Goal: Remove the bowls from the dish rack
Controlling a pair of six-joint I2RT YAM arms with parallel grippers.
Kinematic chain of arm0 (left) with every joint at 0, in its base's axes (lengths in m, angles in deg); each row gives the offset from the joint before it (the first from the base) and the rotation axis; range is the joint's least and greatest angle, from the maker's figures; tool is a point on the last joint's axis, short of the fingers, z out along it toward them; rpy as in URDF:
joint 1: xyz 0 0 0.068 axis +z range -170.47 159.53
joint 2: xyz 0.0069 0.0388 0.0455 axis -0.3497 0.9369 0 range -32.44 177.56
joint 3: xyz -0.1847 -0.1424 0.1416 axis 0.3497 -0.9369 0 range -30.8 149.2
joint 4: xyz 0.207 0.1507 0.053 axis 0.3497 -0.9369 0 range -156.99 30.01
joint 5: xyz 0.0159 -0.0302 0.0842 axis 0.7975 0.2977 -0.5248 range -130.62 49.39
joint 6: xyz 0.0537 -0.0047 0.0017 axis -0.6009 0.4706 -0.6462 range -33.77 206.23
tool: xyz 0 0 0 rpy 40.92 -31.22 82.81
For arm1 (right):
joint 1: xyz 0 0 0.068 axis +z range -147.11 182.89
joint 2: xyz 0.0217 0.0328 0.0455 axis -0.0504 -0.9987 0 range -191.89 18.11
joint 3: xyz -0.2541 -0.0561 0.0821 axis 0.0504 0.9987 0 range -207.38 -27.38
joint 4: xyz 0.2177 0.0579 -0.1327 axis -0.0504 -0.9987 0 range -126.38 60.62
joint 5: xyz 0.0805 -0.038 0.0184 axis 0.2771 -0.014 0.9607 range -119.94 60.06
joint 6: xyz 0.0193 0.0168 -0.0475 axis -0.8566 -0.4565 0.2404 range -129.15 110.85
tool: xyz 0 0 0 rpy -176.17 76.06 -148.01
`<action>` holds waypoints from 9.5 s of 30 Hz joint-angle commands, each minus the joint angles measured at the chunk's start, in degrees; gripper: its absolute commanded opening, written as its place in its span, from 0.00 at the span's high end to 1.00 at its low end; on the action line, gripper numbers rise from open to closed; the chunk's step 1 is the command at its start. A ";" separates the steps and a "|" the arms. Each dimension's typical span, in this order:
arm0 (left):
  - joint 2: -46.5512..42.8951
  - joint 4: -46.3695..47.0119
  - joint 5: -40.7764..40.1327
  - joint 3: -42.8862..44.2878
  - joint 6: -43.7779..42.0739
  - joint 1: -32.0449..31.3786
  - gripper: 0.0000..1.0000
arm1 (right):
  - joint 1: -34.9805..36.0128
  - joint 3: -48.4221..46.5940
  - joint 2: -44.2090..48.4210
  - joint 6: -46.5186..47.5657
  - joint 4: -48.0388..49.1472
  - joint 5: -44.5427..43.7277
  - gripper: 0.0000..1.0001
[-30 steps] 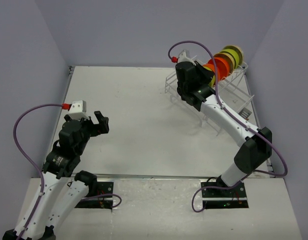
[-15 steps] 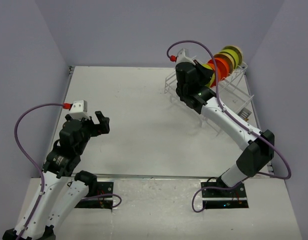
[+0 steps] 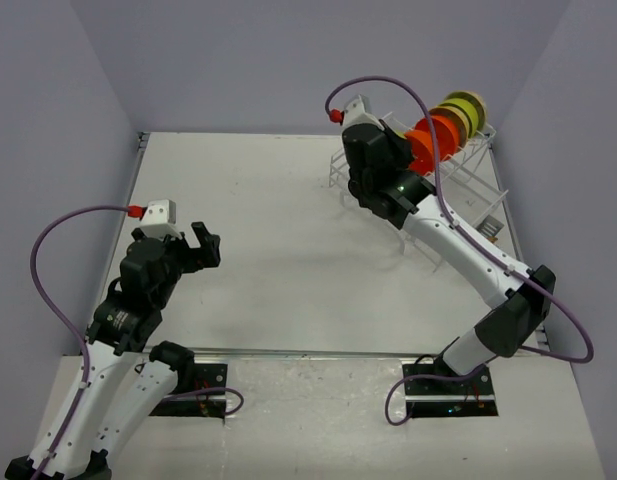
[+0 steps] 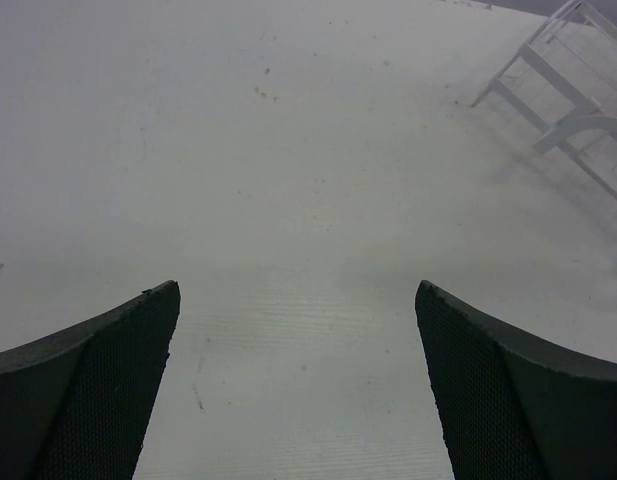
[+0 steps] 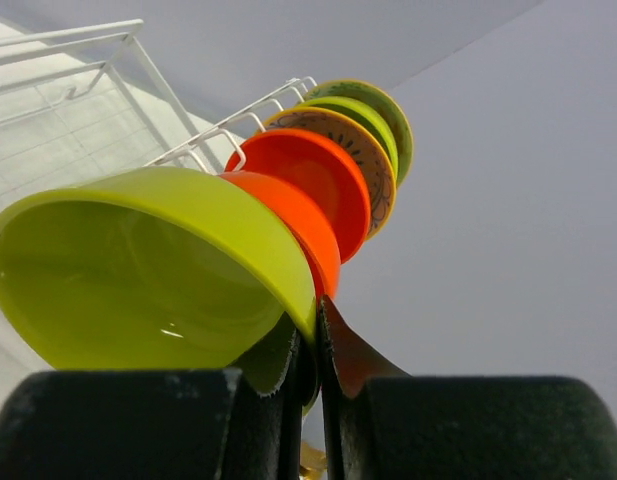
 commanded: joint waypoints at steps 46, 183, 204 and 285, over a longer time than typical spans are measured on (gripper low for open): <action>-9.84 -0.32 -12.39 0.42 2.63 -0.10 0.00 | 5.32 -37.87 -26.98 -48.68 -29.02 54.72 0.45; 81.75 3.21 3.01 41.73 0.69 -21.80 0.82 | -1.17 16.56 37.93 -48.50 -25.68 30.50 0.01; 26.30 -6.53 -10.97 26.01 2.19 -33.49 0.00 | -16.29 -15.44 -4.95 -3.60 -8.93 12.50 0.70; 40.77 8.67 -15.01 37.06 4.47 -33.49 0.05 | -5.15 1.68 16.30 -53.85 -20.50 49.21 1.00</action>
